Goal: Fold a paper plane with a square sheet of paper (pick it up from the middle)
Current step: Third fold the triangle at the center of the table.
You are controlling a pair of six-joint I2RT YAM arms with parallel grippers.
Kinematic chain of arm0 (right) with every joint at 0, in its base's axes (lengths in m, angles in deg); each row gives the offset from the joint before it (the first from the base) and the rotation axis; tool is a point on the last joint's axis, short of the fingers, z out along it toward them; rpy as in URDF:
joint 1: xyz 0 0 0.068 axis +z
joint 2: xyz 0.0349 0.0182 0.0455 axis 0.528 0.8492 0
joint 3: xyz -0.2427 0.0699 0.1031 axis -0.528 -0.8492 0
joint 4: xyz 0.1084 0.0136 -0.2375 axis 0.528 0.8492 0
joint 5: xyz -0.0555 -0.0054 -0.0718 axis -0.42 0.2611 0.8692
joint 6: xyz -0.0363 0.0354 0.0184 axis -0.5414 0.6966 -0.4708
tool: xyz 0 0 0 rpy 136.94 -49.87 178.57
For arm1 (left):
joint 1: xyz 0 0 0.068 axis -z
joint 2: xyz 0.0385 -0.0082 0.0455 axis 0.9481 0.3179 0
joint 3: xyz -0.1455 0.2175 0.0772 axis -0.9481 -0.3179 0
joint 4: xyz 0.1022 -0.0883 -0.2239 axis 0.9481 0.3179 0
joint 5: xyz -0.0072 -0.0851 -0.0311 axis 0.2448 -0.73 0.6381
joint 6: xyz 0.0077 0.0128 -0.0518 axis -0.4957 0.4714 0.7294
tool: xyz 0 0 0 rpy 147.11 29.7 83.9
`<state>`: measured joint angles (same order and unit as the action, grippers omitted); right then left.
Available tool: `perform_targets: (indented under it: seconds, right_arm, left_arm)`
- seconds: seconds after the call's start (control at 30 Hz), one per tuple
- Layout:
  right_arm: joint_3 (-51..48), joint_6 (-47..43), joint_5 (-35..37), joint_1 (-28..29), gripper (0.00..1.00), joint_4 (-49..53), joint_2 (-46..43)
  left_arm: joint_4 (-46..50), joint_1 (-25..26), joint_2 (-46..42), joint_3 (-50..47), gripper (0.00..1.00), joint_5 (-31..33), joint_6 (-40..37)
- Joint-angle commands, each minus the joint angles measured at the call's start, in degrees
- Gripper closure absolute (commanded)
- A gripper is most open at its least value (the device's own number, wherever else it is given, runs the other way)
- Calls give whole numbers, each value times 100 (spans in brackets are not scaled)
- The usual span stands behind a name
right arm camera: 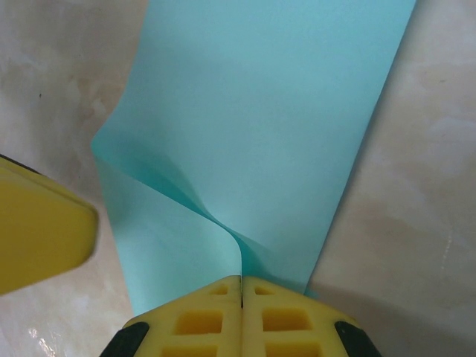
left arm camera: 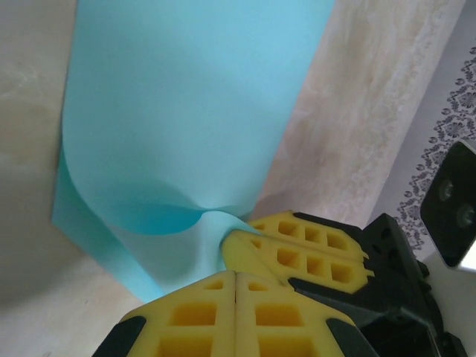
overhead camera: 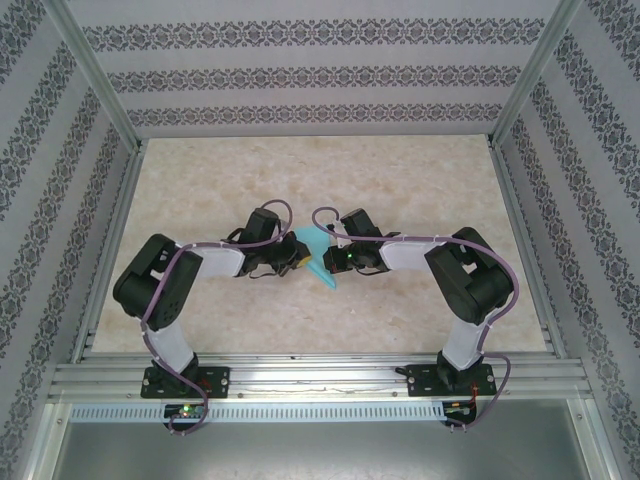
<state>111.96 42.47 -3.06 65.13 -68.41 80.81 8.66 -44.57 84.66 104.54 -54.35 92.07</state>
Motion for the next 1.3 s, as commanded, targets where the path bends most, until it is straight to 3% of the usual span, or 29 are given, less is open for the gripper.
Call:
perform_targets:
  seconds: [0.0,0.33,0.8,1.27]
  right_arm:
    - [32,44,72,85,100,171,194]
    - [30,21,65,86,100,208,186]
    - [83,-31,144,86,100,305,202]
    - [30,-7,179,101,100,301,186]
  left_arm:
    - [-777,51,155,-116,100,-27,363]
    - [-760,94,455,5,100,-132,320]
    - [-257,167,-243,-327,100,279,230]
    - [-76,246,265,-58,100,168,239]
